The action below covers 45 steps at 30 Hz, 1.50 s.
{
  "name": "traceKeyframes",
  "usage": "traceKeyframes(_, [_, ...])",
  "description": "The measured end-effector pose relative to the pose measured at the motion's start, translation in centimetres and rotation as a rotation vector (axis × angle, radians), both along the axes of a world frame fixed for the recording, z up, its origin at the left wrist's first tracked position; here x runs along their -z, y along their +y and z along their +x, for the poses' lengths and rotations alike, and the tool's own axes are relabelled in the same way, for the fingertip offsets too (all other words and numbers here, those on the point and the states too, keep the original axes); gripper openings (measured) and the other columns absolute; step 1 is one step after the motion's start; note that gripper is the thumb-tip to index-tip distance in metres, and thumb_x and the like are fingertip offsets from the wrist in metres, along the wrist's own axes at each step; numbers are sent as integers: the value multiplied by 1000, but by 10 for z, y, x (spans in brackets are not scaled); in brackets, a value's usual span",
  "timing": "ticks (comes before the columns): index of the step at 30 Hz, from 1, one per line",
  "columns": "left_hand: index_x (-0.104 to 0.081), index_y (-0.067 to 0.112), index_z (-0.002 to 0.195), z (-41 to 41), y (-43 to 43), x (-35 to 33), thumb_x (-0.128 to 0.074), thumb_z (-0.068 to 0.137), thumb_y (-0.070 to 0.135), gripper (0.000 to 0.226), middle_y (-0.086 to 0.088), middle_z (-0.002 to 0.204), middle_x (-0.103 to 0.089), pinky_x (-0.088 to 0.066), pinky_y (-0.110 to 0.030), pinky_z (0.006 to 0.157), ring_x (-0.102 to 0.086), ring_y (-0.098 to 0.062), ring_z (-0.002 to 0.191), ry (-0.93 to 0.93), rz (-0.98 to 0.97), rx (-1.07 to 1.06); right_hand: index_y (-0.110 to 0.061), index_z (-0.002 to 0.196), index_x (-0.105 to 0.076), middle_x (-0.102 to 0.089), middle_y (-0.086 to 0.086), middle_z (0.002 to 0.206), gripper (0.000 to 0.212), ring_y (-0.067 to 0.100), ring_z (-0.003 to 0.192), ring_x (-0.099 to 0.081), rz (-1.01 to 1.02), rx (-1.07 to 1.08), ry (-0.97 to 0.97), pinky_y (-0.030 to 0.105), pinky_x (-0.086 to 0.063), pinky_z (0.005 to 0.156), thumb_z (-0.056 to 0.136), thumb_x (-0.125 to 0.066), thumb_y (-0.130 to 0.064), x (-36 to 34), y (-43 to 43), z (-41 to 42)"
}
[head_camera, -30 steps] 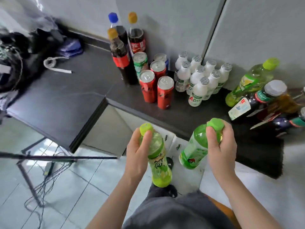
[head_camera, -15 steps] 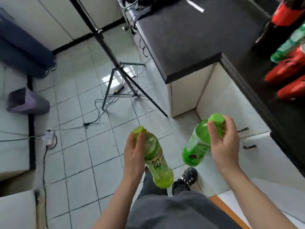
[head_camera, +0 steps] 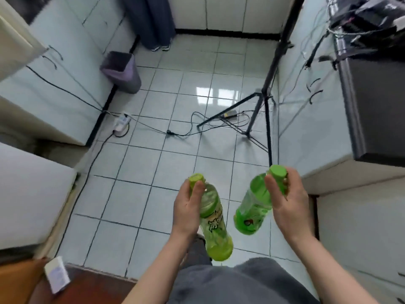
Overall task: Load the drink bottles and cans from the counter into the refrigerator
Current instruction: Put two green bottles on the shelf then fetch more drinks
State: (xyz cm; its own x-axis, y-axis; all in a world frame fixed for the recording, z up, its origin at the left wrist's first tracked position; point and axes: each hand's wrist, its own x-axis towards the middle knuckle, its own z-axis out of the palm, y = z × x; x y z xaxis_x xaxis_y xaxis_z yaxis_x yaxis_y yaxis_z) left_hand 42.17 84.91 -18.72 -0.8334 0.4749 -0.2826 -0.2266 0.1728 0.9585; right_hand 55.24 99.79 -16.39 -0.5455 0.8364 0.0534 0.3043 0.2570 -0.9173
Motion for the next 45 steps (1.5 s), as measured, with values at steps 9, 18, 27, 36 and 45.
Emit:
traceKeyframes(9, [-63, 21, 95, -163, -126, -7, -52, 84, 49, 32, 13, 84, -66, -46, -8, 68, -60, 4, 77, 71, 51, -378, -39, 95, -51, -59, -17, 89, 18, 9, 81, -56, 42, -410, 2, 30, -47, 69, 82, -50, -52, -6, -80, -201])
traceKeyframes(18, [-63, 26, 103, -228, -225, 3, -50, 86, 43, 27, 24, 90, -69, -43, -2, 68, -62, 12, 83, 17, 75, -784, -41, 91, -51, -58, -10, 85, 14, 13, 80, -56, 44, -738, 12, 31, -46, 68, 82, -50, -51, -2, -166, -356])
traceKeyframes(27, [-60, 37, 101, -356, -324, -15, -48, 83, 50, 25, 35, 98, -64, -38, 2, 75, -57, 19, 95, 88, -11, -1058, -46, 90, -51, -59, -16, 84, 14, 3, 77, -56, 27, -1133, 50, 27, -47, 64, 79, -48, -54, -2, -279, -544])
traceKeyframes(36, [-60, 26, 101, -449, -409, -54, -46, 86, 43, 26, 15, 95, -63, -42, -2, 73, -59, 13, 86, 228, -13, -1349, -33, 92, -51, -56, -12, 83, 24, 2, 77, -53, 38, -1437, 126, 22, -40, 64, 80, -46, -54, -31, -395, -689])
traceKeyframes(45, [-63, 33, 95, -516, -518, -56, -49, 84, 44, 21, 27, 89, -68, -44, -2, 71, -61, 13, 85, 234, 18, -1410, -39, 86, -51, -57, -13, 80, 12, 6, 74, -55, 26, -1467, 188, 14, -40, 64, 80, -48, -49, -46, -510, -775])
